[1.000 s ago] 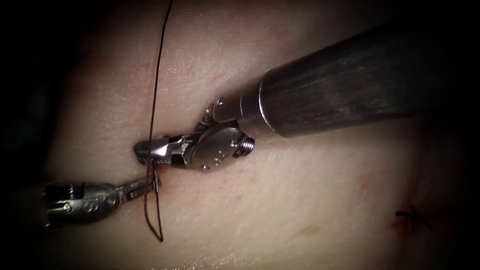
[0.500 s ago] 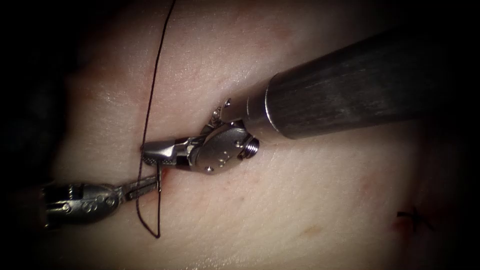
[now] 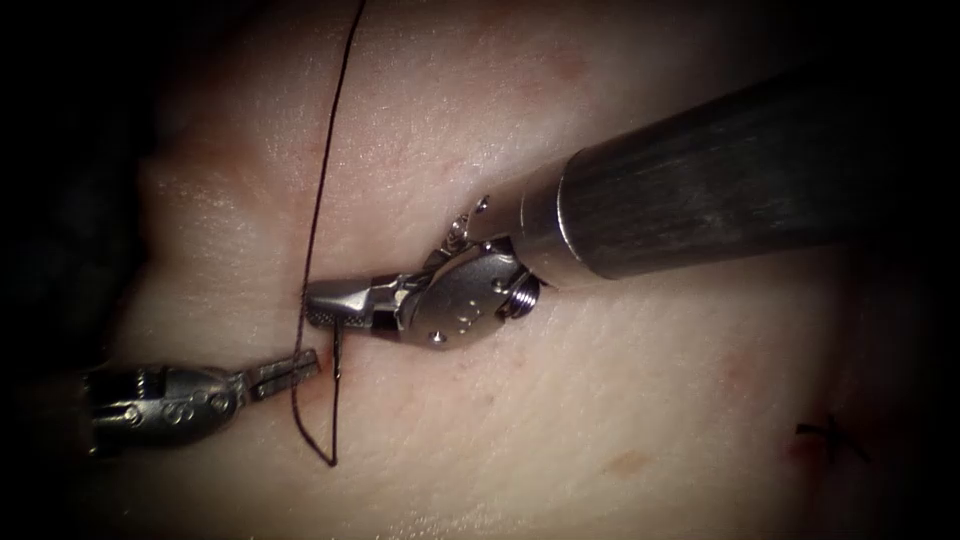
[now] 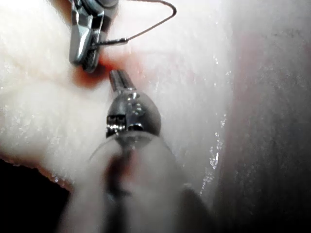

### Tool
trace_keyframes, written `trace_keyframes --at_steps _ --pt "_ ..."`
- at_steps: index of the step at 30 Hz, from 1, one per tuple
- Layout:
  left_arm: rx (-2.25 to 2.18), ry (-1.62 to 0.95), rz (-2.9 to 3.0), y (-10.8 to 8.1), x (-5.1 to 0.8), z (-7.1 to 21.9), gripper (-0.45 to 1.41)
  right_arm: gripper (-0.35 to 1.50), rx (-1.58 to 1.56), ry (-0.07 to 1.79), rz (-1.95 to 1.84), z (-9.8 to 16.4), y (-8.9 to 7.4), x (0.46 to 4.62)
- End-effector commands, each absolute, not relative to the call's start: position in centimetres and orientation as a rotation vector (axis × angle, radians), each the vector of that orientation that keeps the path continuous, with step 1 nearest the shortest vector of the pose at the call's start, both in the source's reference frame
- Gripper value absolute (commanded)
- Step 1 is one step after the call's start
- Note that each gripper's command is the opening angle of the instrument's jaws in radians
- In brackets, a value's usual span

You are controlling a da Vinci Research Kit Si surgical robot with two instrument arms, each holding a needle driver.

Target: Wound Closure

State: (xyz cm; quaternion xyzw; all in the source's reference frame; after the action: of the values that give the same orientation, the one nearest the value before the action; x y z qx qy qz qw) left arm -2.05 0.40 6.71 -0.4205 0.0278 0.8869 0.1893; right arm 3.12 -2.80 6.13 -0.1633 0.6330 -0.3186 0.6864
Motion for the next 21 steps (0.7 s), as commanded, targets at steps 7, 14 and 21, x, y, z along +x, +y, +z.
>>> trace_keyframes --at_steps 7,14,21 --pt "-1.183 0.073 2.492 0.33 -2.13 6.77 -0.45 -0.35 -0.275 1.400 -0.594 6.24 -2.93 3.19" --pt "-1.182 0.075 2.492 0.32 -2.13 6.78 -0.45 -0.35 -0.206 1.400 -0.517 6.26 -2.92 3.18" --pt "-1.183 0.074 2.492 0.32 -2.12 6.78 -0.45 -0.35 -0.117 1.384 -0.417 6.32 -2.91 3.17"
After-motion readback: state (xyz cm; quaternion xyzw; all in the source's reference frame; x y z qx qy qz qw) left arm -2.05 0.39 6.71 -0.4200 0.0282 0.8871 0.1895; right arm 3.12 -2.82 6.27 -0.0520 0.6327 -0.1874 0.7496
